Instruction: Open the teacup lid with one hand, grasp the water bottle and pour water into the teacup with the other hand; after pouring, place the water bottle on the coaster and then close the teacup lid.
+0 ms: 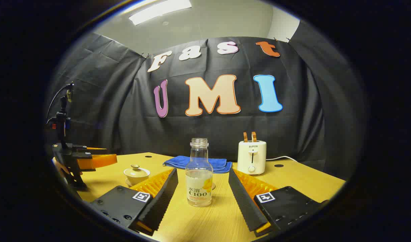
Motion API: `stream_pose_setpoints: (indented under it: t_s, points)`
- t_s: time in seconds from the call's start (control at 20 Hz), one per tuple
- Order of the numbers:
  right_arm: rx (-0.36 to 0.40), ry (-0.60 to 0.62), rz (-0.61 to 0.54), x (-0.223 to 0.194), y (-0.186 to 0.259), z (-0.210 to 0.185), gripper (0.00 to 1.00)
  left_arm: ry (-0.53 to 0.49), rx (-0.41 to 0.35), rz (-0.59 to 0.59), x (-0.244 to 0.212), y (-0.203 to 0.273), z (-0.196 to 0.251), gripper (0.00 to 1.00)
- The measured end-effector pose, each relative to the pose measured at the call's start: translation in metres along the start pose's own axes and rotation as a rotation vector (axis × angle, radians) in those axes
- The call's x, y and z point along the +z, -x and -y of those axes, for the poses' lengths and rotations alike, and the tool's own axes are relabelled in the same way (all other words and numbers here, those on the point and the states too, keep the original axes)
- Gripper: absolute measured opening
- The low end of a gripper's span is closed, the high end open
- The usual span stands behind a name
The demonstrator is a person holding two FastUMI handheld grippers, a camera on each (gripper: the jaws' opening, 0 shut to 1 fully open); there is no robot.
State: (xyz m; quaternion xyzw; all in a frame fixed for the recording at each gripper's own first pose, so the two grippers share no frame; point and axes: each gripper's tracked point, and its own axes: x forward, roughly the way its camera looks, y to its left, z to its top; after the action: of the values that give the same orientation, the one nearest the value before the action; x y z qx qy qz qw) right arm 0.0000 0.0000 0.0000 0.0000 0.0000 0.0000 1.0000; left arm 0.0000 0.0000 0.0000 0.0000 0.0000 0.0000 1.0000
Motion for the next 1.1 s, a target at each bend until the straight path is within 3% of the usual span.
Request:
stream_pose_setpoints:
  t_s: [0.15,0.25,0.3,0.4,0.5,0.7,0.75,0.8,1.0,1.1]
  points:
    - [-0.005,0.004,-0.014,-0.008,-0.002,0.000,0.97,0.002,0.007,-0.013,-0.005,-0.001,-0.001,0.95]
    - [-0.007,-0.010,-0.022,-0.009,-0.002,-0.002,0.93,0.002,0.010,-0.017,-0.008,0.000,-0.002,0.95]
    - [-0.007,-0.018,-0.030,-0.011,-0.003,-0.002,1.00,0.001,0.011,-0.021,-0.010,0.000,-0.002,0.95]
    - [-0.021,-0.023,-0.058,-0.018,-0.004,0.000,0.93,0.006,0.013,-0.028,-0.013,0.000,-0.001,0.95]
    - [-0.024,-0.023,-0.073,-0.021,-0.006,0.000,0.97,0.008,0.017,-0.022,-0.012,0.002,-0.003,0.95]
    - [-0.037,-0.022,-0.099,-0.028,-0.007,0.004,0.93,-0.009,0.028,-0.025,-0.013,0.003,-0.002,0.95]
    - [-0.043,-0.023,-0.104,-0.027,-0.007,0.005,1.00,-0.013,0.032,-0.026,-0.013,0.003,-0.002,0.95]
    - [-0.044,-0.022,-0.104,-0.028,-0.007,0.005,0.94,-0.019,0.042,-0.027,-0.014,0.003,-0.004,0.95]
    - [-0.044,-0.023,-0.106,-0.028,-0.007,0.004,1.00,-0.028,0.039,-0.034,-0.014,0.002,-0.003,0.95]
    - [-0.071,-0.020,-0.101,-0.027,-0.007,0.011,0.97,-0.027,0.034,-0.029,-0.013,0.003,-0.002,0.96]
